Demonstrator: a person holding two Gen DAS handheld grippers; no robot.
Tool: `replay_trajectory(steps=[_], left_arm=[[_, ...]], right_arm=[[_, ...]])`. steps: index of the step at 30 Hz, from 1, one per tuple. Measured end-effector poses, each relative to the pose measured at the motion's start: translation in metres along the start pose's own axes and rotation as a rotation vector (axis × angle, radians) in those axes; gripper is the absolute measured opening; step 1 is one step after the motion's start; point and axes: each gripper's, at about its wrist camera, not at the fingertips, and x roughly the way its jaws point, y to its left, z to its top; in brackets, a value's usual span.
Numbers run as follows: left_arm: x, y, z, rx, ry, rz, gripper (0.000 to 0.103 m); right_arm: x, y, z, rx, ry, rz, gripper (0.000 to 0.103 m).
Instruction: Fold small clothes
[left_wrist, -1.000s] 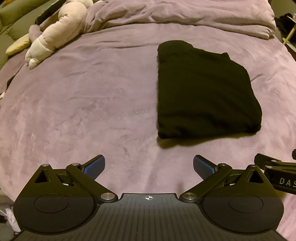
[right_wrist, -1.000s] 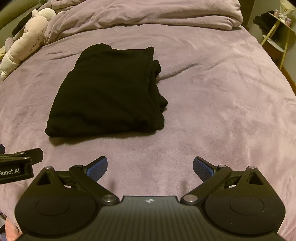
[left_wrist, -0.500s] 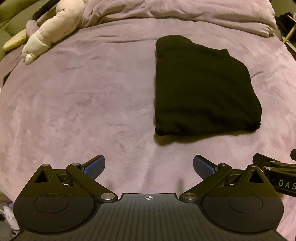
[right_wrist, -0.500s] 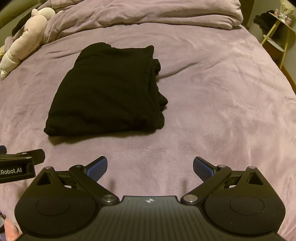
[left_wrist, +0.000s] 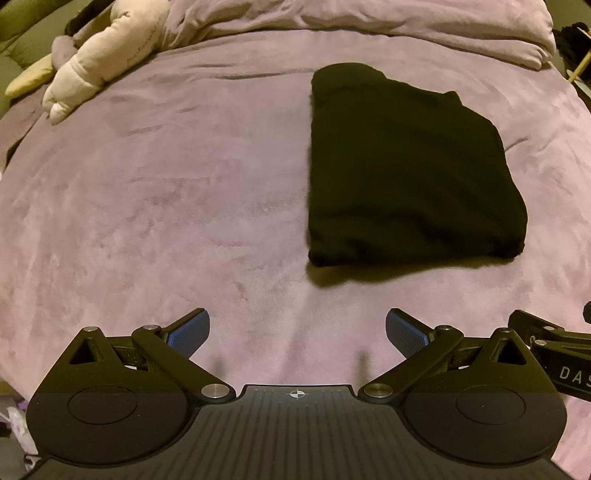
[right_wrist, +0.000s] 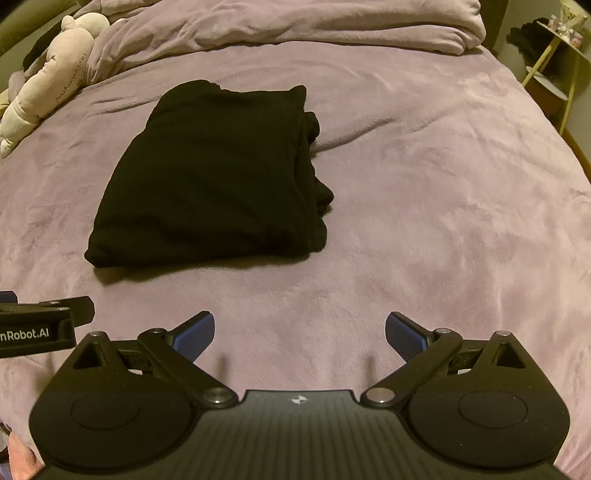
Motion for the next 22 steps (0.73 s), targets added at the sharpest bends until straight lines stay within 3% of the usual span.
replay_trajectory(steps=[22], left_arm=[[-0.0036, -0.0028, -0.0093, 0.025, 0.033, 0.012, 0.103]], right_arm=[[-0.0096, -0.0028, -0.0065, 0.012, -0.005, -0.020, 0.099]])
